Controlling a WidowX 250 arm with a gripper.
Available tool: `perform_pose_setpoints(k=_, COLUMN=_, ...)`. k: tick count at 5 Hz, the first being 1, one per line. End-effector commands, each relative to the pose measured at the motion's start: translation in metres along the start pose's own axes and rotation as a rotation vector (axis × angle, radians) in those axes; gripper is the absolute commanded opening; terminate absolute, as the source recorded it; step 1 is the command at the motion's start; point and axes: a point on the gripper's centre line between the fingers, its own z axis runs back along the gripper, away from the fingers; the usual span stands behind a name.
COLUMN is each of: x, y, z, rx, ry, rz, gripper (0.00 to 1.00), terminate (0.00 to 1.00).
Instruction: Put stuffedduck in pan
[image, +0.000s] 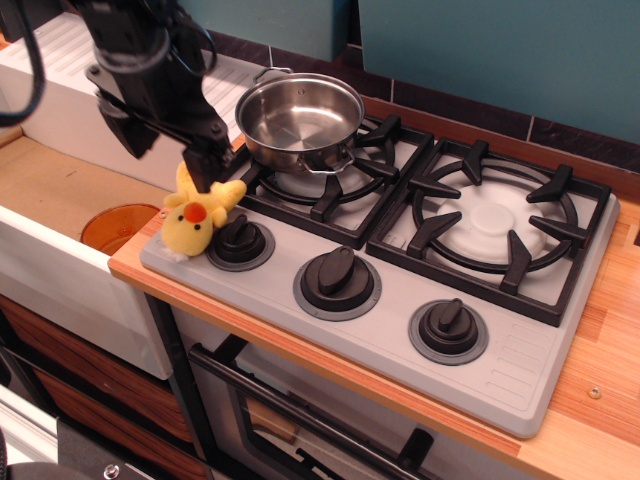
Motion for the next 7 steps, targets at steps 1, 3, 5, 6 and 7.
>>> perform_pose_setpoints(k=1, x=0.007, y=0.009, z=-0.020, rx=-0.006, ry=-0.052, rz=-0.016, gripper=1.00, terminate=0.00)
perform_pose_setpoints(k=3, x=0.000, y=0.014, z=-0.032, rx=-0.041, ry=-0.033, rz=-0.020, gripper=1.00, terminate=0.00)
perform_pose_setpoints(k=5, x=0.003, y=0.024, z=-0.047, rx=-0.078, ry=-0.029, rz=-0.058, gripper=1.00, terminate=0.00)
perform_pose_setpoints(k=6, x=0.006, y=0.025, z=-0.054, rx=-0.078, ry=-0.013, rz=-0.087, gripper=1.00, terminate=0.00)
perform_pose_setpoints(k=7, x=0.006, y=0.024, z=-0.056, rx=-0.069, ry=0.004, rz=-0.097, gripper=0.00, terminate=0.00)
